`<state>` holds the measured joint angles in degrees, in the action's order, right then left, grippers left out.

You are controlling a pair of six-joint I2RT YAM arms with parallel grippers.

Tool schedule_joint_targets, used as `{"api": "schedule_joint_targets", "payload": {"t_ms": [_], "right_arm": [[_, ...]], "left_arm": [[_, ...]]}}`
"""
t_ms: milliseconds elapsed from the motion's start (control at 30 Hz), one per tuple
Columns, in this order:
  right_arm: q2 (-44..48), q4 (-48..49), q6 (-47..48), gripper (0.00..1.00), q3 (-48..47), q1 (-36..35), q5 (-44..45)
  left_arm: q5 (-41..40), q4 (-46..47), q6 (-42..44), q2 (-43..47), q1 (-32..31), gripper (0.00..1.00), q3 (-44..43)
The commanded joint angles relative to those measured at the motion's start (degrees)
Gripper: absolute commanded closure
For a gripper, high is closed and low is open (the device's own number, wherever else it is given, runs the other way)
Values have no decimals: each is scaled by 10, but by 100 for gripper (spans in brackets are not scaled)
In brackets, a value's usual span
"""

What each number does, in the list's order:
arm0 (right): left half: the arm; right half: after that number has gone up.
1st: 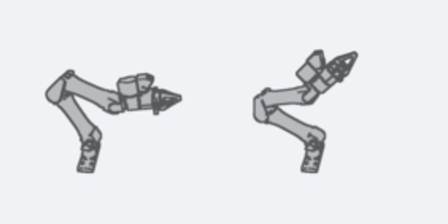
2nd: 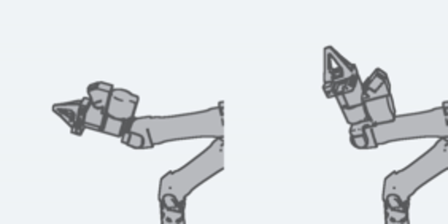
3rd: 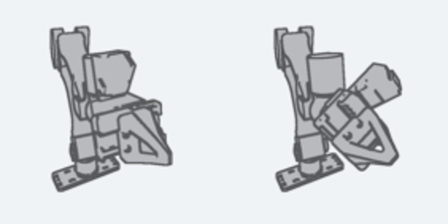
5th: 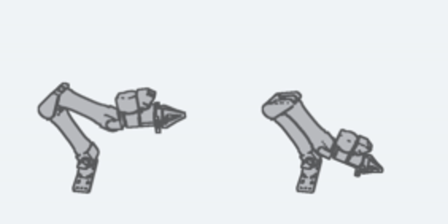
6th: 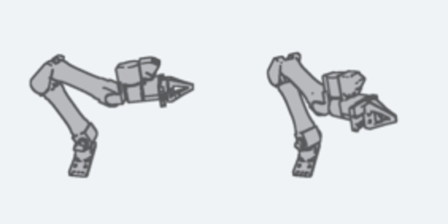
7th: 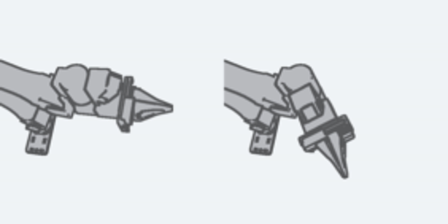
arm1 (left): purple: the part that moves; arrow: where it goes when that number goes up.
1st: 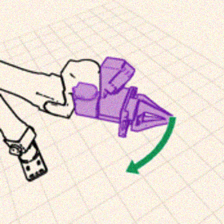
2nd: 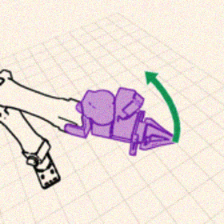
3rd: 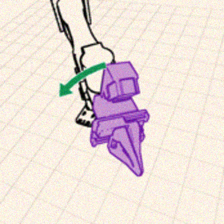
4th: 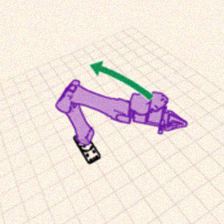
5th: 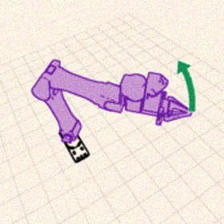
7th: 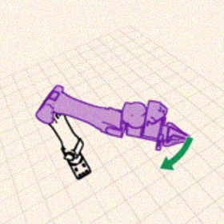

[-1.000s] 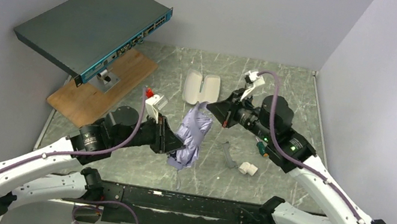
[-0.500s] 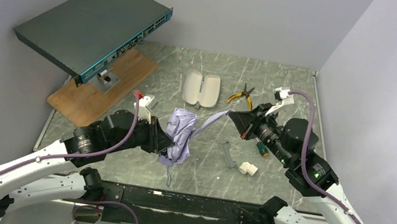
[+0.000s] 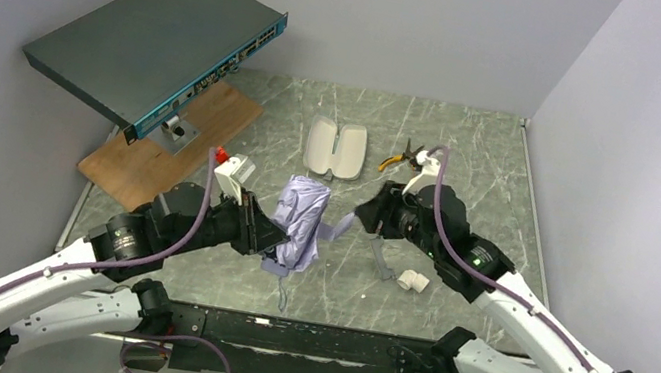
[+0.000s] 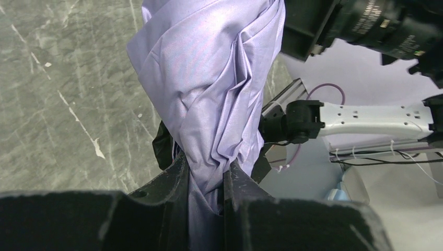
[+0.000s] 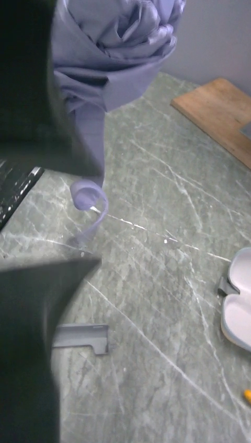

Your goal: Open the umbrella

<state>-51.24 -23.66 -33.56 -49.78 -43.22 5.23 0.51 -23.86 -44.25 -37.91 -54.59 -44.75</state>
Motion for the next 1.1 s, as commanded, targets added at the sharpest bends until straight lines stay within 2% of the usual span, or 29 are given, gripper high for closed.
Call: {"api": "schedule_joint_targets", "payload": {"t_ms": [0, 33, 67, 367, 567, 1067], "right_arm": [[-41, 40, 8, 8, -22, 0, -61], [-51, 33, 14, 1, -32, 0, -73], [-58, 29, 19, 0, -40, 1, -83], [40, 81, 34, 0, -19, 2, -166], [92, 175, 6, 0, 21, 2, -245], [-9, 264, -26, 0, -14, 2, -285]], "left_arm": [[32, 81, -1, 15, -2, 100, -22], [32, 78, -2, 15, -2, 100, -21], [31, 75, -2, 15, -2, 100, -22], [12, 80, 0, 23, -2, 100, -11], [12, 102, -3, 15, -2, 100, -12], [89, 221, -8, -16, -2, 100, -2]]}}
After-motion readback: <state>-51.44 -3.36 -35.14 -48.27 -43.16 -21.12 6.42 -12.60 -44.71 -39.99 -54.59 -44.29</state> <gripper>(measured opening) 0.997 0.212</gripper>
